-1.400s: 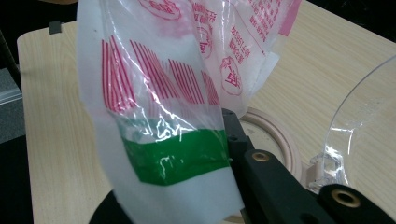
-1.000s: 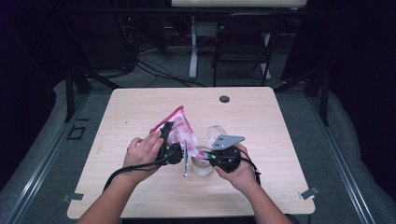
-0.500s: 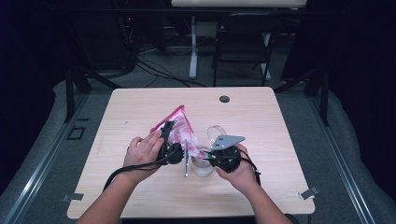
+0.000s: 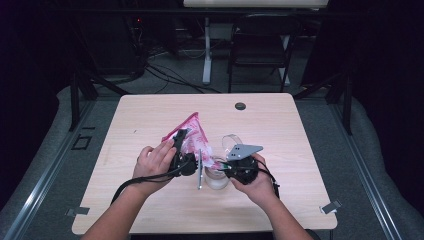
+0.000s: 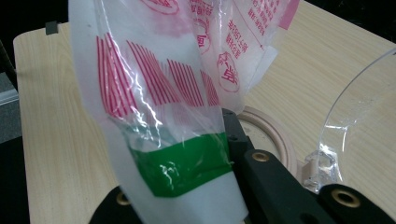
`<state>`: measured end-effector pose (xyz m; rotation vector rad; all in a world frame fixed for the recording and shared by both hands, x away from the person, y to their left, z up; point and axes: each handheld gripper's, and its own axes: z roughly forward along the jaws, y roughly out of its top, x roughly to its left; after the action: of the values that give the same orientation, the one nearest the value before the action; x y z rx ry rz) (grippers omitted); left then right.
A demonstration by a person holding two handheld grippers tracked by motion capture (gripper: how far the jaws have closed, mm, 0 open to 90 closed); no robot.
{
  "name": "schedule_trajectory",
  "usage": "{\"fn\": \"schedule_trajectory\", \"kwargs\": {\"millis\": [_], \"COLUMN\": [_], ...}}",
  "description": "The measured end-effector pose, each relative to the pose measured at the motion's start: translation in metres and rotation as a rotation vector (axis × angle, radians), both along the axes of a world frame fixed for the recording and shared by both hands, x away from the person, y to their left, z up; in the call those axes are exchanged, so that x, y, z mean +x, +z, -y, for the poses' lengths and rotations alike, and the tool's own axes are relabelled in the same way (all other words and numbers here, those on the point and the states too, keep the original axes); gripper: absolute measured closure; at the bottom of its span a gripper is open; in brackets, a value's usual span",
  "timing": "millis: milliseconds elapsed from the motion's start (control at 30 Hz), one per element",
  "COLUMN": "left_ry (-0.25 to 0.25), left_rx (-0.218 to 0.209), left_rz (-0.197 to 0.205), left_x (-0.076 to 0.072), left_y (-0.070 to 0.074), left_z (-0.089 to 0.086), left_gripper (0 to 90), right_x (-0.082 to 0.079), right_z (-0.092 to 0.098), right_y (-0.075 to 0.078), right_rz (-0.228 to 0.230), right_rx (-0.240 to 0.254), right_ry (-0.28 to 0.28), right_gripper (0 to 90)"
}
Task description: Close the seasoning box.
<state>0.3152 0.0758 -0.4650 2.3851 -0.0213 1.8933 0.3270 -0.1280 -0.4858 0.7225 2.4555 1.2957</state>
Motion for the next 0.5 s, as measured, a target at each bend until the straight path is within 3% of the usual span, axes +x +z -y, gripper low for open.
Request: {"fn": "schedule_trajectory", "kwargs": {"millis": [500], "left_ry": [-0.006], "left_rx": [-0.002], "left_rz": [0.003], "left_x": [0.0002], "left_y": [0.0022], "left_z": [0.0029], "left_gripper": [62.8], "right_x": [0.0008], "right_z": [0.0022], "right_y": [0.0006], "right_rz": [0.000], "right_rx": [0.002], "right_ry": [-0.005], "right_gripper": [90.0]}}
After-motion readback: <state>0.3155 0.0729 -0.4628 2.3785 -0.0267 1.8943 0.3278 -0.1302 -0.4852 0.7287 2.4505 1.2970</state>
